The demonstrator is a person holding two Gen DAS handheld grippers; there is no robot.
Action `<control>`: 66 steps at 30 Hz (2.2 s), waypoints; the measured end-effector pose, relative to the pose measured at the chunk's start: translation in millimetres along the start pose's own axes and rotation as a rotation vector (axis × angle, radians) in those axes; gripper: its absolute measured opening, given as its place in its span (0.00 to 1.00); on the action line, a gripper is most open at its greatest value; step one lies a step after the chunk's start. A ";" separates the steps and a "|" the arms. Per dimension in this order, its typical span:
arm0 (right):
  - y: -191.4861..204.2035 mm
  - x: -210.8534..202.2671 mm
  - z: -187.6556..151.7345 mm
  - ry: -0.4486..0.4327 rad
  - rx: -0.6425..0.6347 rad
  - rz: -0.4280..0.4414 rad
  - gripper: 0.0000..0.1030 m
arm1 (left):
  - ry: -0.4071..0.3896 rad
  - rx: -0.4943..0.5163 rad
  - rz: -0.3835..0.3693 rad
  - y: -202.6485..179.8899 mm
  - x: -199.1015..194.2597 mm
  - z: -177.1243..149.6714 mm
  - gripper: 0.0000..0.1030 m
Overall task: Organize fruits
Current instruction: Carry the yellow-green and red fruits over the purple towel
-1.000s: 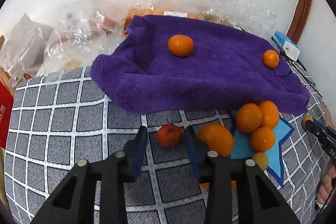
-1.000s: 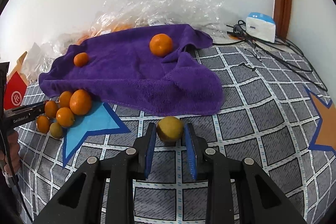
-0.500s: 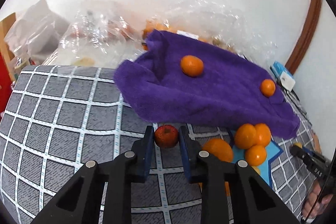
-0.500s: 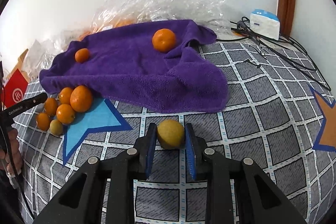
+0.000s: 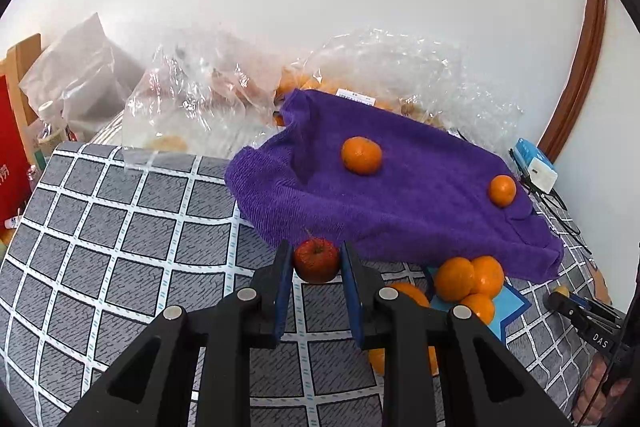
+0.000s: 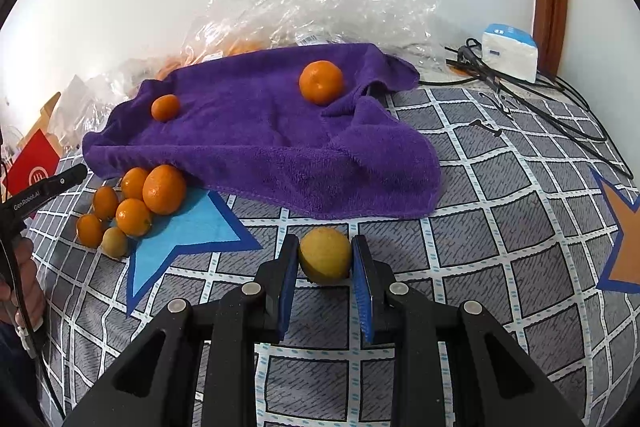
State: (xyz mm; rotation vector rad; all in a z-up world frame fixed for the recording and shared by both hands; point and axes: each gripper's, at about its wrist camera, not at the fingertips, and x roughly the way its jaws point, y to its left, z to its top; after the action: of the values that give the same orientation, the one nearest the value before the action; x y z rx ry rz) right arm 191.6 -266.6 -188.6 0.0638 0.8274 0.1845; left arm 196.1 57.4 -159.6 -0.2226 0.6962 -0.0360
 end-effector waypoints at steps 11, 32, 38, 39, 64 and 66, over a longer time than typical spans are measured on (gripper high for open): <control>-3.1 -7.8 -0.6 -0.039 0.017 0.002 0.26 | -0.064 -0.025 -0.031 1.5 -14.4 4.5 0.22; 4.8 -45.0 23.4 -0.149 0.028 -0.003 0.26 | -0.149 -0.024 0.011 3.4 -27.7 6.3 0.22; 3.3 -43.9 47.6 -0.166 0.060 0.003 0.26 | -0.162 -0.011 0.024 -1.1 -34.2 10.6 0.22; 4.1 -45.3 53.0 -0.174 0.054 -0.003 0.26 | -0.161 -0.014 0.029 -1.4 -35.7 11.9 0.22; 1.8 47.7 101.0 -0.102 0.084 0.006 0.26 | -0.047 0.015 0.067 -29.7 57.0 59.2 0.22; 4.9 55.0 99.7 -0.087 0.076 0.001 0.26 | -0.054 0.023 0.080 -28.7 59.3 59.2 0.22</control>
State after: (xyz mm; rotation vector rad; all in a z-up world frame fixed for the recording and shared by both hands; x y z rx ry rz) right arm 300.8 -250.0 -160.5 0.1423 0.7479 0.1501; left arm 280.7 34.4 -146.8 -0.1726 0.6502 0.0387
